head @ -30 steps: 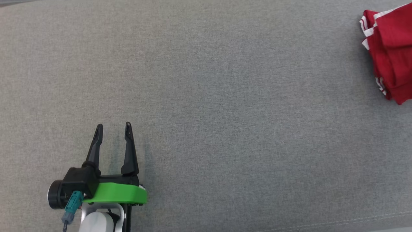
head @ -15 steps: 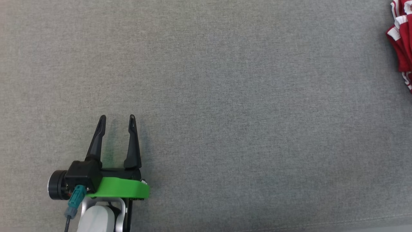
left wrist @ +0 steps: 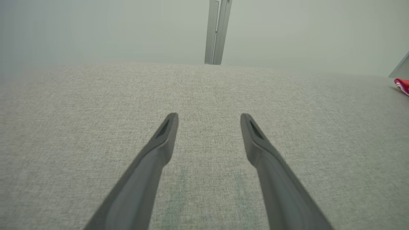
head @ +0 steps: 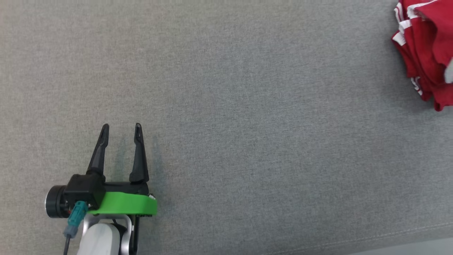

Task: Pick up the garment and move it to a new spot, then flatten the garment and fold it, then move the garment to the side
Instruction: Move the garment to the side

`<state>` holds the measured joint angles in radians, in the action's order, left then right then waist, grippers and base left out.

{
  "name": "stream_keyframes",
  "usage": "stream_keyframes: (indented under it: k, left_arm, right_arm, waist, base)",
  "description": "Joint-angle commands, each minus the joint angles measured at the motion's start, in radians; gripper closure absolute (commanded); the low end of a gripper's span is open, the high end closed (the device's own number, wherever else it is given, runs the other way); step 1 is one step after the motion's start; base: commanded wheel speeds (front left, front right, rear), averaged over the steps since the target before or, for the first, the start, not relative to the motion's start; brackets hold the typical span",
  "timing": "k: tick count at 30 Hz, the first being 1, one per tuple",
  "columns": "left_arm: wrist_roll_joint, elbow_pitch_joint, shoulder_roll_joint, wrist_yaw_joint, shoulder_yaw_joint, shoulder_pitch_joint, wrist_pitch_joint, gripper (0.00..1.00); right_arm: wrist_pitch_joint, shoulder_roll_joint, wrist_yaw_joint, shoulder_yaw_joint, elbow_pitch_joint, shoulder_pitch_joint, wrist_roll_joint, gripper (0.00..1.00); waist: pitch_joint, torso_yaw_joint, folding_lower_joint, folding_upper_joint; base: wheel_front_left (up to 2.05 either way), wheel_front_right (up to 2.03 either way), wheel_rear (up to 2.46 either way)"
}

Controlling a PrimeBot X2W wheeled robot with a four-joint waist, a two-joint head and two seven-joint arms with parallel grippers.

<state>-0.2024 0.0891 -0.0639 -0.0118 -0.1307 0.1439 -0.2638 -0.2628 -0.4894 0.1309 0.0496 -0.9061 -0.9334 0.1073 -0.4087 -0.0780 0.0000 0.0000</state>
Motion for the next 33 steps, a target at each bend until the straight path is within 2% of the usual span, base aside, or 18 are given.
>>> stream_keyframes:
  k: [1,12,20,26,33]
  left_arm:
    - [-0.013,-0.001,-0.009,0.003,0.009,0.019,0.0,0.0]
    - [-0.07,0.027,-0.001,-0.013,0.079,0.018,0.0,0.0]
    - [-0.105,0.033,0.008,-0.027,0.098,-0.051,0.0,0.0]
    - [-0.114,0.034,0.009,-0.02,0.109,-0.115,0.0,0.0]
    - [-0.096,0.027,0.011,-0.037,0.113,-0.179,0.0,0.0]
  right_arm:
    - [-0.002,0.016,0.0,0.013,0.037,0.022,-0.006,0.0]
    - [-0.002,0.167,0.0,0.115,0.29,0.176,0.056,0.0]
    - [-0.002,0.277,0.0,0.082,0.427,0.401,0.074,0.0]
    - [-0.002,0.347,0.0,0.084,0.512,0.556,0.025,0.0]
    - [-0.002,0.414,0.0,0.052,0.619,0.704,-0.019,0.0]
  waist:
    - [0.041,-0.019,0.0,0.0]
    - [0.216,-0.03,0.0,0.0]
    - [0.321,-0.02,0.0,0.0]
    - [0.373,-0.021,0.0,0.0]
    - [0.401,-0.021,0.0,0.0]
  base:
    - [0.0,0.0,0.0]
    - [0.0,0.0,0.0]
    - [0.0,0.0,0.0]
    - [0.0,0.0,0.0]
    - [0.0,0.0,0.0]
